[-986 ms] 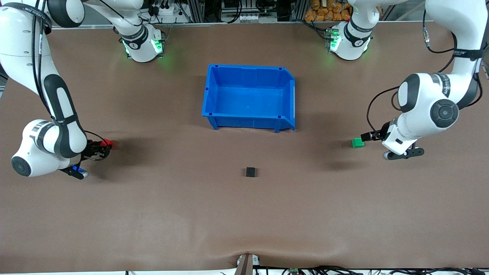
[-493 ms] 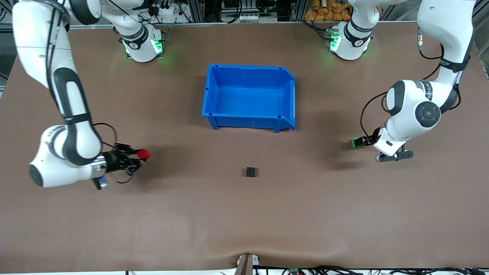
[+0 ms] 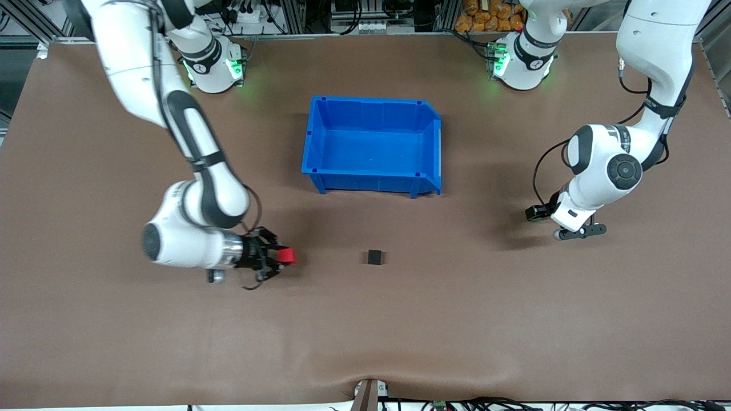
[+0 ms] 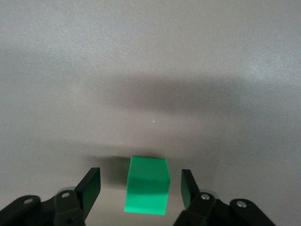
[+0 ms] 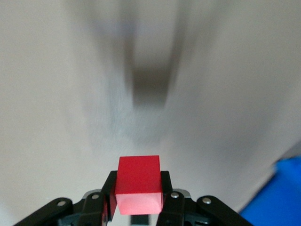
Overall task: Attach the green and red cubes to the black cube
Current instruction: 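Carry the red cube toward the black cube while the left gripper grasps green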
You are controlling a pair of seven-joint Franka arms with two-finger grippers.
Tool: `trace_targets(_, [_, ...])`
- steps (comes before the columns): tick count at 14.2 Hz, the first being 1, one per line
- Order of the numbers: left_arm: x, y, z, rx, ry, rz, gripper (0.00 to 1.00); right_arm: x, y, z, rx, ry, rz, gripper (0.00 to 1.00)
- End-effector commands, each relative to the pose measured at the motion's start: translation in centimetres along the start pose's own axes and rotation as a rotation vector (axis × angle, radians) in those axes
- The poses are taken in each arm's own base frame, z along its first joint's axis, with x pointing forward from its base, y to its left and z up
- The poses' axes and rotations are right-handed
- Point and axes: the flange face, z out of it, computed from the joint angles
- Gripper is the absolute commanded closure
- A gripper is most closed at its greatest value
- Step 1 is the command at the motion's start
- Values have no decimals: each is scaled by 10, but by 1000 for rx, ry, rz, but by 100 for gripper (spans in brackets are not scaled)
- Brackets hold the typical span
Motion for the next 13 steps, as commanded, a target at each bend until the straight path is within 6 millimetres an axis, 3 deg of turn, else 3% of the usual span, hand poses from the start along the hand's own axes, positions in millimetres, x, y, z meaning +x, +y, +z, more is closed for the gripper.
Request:
trace_targets(1, [0, -1, 4, 4, 16, 18, 25, -25, 6, 35, 54, -4, 119, 100])
trace_targets(4, [-1, -1, 7, 4, 11, 18, 34, -51, 11, 70, 108, 12, 218, 100])
trace_targets(7, [-1, -1, 11, 5, 3, 16, 70, -84, 13, 92, 115, -1, 275, 100])
trace_targets(9, [0, -1, 10, 4, 7, 9, 100, -92, 18, 108, 146, 4, 276, 100])
trace_targets(13, [1, 10, -1, -1, 20, -196, 100, -110, 16, 129, 163, -10, 284, 100])
